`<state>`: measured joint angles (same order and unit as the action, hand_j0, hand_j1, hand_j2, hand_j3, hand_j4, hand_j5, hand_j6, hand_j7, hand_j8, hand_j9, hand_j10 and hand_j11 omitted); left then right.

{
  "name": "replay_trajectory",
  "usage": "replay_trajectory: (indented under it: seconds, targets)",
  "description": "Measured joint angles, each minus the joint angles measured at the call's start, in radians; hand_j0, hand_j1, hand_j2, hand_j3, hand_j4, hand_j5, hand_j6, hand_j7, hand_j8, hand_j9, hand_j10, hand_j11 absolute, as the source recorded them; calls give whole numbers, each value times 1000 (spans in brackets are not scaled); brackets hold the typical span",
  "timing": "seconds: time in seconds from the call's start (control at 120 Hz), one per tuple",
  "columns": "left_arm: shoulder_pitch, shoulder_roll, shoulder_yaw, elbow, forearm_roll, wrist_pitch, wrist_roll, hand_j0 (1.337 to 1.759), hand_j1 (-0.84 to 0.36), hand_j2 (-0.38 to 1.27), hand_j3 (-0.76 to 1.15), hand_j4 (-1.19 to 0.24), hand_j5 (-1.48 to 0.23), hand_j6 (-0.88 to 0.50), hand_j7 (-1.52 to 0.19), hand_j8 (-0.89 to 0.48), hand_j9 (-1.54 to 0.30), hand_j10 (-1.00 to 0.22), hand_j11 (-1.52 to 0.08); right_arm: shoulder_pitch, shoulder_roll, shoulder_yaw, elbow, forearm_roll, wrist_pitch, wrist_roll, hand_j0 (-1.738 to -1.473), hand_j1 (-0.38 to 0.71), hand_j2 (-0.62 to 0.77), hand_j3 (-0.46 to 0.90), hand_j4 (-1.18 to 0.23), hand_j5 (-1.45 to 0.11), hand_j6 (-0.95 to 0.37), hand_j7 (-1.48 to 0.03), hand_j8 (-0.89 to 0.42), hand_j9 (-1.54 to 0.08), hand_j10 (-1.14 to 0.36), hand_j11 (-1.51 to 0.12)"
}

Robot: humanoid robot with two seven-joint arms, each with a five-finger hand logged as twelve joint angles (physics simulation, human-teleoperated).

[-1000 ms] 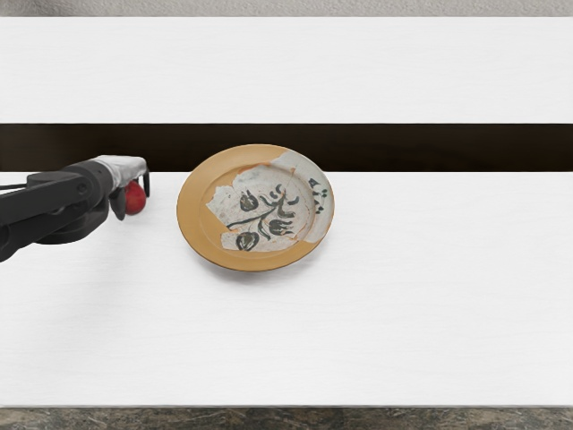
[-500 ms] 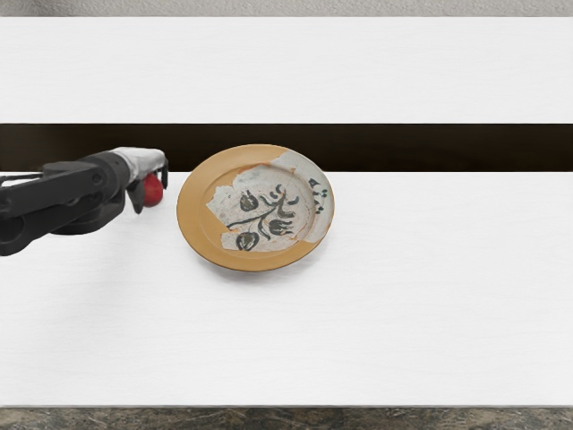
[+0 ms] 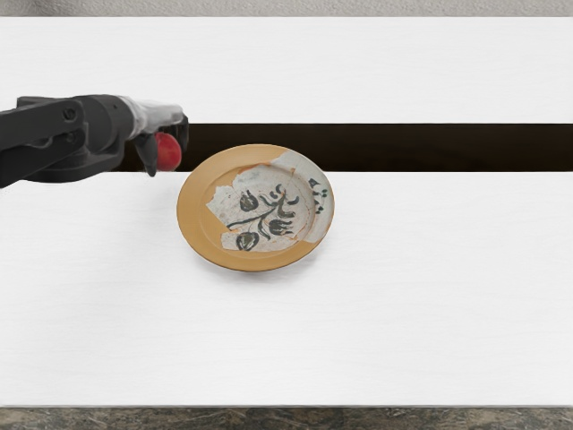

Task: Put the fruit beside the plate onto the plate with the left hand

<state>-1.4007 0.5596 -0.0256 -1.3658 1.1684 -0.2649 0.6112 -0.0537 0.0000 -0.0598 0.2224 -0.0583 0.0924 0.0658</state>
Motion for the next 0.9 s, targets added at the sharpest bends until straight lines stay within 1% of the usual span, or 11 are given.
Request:
replay_trajectory:
  seconds: [0.017, 0.158, 0.217, 0.275, 0.292, 0.3, 0.383, 0.525, 0.658, 0.8, 0.9]
  targets:
    - [-9, -1, 0, -4, -5, -2, 0, 1651, -295, 305, 0, -454, -1050, -296, -1058, -372, -1003, -741, -1005, 0, 0, 0, 0, 0, 0, 0, -1658, -331, -3, 0, -15, -19, -15, -20, -15, -20, -15, -20]
    - [-33, -88, -1, -20, -38, -9, 0, 1650, -277, 244, 0, -463, -1038, -304, -1054, -375, -1000, -739, -1004, 0, 0, 0, 0, 0, 0, 0, -1658, -331, -3, 0, -15, -19, -15, -20, -15, -20, -15, -20]
    - [-37, -108, -10, -22, -42, -10, 0, 1651, -295, 326, 0, -464, -1028, -303, -1042, -391, -996, -741, -1000, 0, 0, 0, 0, 0, 0, 0, -1658, -331, -3, 0, -15, -19, -15, -20, -15, -20, -15, -20]
    - [-37, -143, -23, -21, -46, -9, 0, 1651, -273, 280, 0, -487, -1030, -326, -1033, -403, -993, -737, -996, 0, 0, 0, 0, 0, 0, 0, -1658, -331, -3, 0, -15, -19, -15, -20, -15, -20, -15, -20]
    - [-37, -154, -27, -20, -46, -8, 0, 1652, -266, 312, 0, -492, -1028, -331, -1030, -409, -992, -737, -994, 0, 0, 0, 0, 0, 0, 0, -1658, -331, -3, 0, -15, -19, -15, -20, -15, -20, -15, -20]
    - [-37, -157, -28, -20, -47, -8, 0, 1652, -257, 269, 0, -496, -1027, -335, -1030, -413, -992, -735, -995, 0, 0, 0, 0, 0, 0, 0, -1658, -331, -3, 0, -15, -19, -15, -20, -15, -20, -15, -20]
    - [-35, -174, -44, -16, -48, -3, 0, 1652, -269, 311, 0, -506, -1019, -349, -1024, -418, -986, -731, -989, 0, 0, 0, 0, 0, 0, 0, -1658, -331, -3, 0, -15, -20, -15, -20, -15, -20, -15, -20]
    - [11, -196, -57, -6, -41, 5, 0, 1652, -275, 326, 0, -510, -1010, -352, -1016, -420, -979, -725, -981, 0, 0, 0, 0, 0, 0, 0, -1658, -331, -3, 0, -15, -20, -15, -20, -15, -20, -15, -20]
    - [55, -207, -58, 5, -33, 11, 0, 1653, -247, 317, 0, -560, -1027, -363, -999, -443, -971, -726, -970, 0, 0, 0, 0, 0, 0, 0, -1658, -331, -3, 0, -15, -20, -15, -20, -15, -20, -15, -20]
    - [80, -216, -56, 8, -25, 21, 0, 1652, -200, 219, 0, -593, -1024, -405, -980, -465, -971, -723, -971, 0, 0, 0, 0, 0, 0, 0, -1658, -331, -3, 0, -15, -20, -15, -20, -15, -20, -15, -20]
    - [103, -223, -54, 17, -9, 23, 0, 1653, -228, 314, 0, -586, -1023, -399, -971, -462, -965, -721, -965, 0, 0, 0, 0, 0, 0, 0, -1658, -331, -3, 0, -15, -20, -15, -20, -15, -20, -15, -20]
